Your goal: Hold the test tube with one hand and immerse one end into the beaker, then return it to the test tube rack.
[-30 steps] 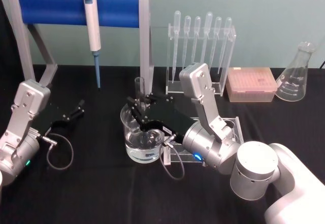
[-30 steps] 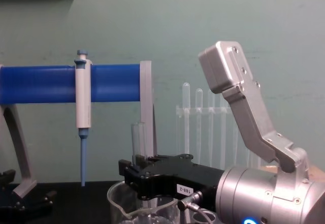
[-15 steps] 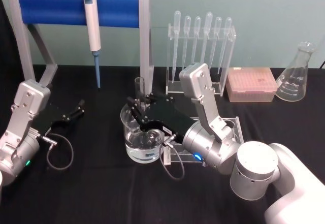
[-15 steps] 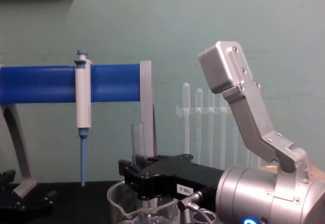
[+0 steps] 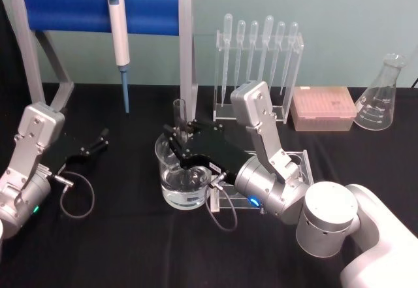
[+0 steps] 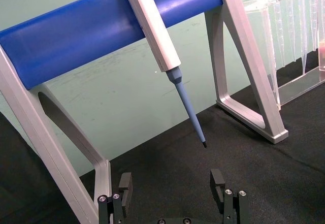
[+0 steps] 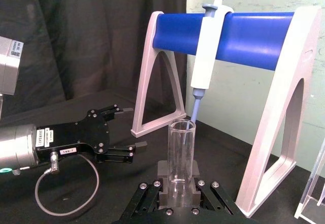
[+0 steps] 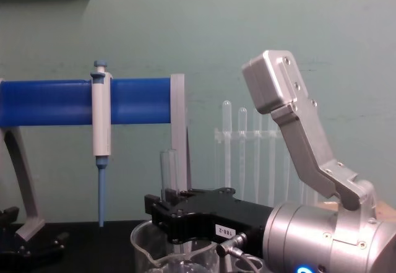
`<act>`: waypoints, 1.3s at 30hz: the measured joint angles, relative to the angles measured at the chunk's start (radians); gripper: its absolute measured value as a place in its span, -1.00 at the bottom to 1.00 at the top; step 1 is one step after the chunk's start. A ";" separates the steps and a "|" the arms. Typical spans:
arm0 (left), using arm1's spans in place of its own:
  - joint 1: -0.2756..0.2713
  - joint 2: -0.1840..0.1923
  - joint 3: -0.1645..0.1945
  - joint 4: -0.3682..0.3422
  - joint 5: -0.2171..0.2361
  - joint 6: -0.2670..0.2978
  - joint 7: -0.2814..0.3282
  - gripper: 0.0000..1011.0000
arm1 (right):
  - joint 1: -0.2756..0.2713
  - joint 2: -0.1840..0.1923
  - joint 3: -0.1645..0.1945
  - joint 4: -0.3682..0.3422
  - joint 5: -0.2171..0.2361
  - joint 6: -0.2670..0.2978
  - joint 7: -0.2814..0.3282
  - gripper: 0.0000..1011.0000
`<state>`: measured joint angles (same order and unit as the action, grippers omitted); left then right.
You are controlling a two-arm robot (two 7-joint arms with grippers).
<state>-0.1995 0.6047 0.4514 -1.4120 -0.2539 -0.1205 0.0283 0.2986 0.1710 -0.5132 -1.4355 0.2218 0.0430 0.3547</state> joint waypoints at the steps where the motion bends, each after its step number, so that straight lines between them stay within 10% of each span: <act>1: 0.000 0.000 0.000 0.000 0.000 0.000 0.000 0.98 | 0.000 0.000 0.000 0.000 0.000 0.000 0.000 -0.55; 29: 0.000 0.000 0.000 0.000 0.000 0.000 0.000 0.98 | 0.000 0.000 0.000 0.000 0.000 0.000 0.000 -0.55; 39: 0.000 0.000 0.000 0.000 0.000 0.000 0.000 0.98 | -0.009 0.020 0.010 -0.119 -0.016 0.057 -0.008 -0.55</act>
<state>-0.1995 0.6047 0.4514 -1.4120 -0.2539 -0.1205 0.0283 0.2898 0.1912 -0.5030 -1.5544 0.2062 0.1004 0.3468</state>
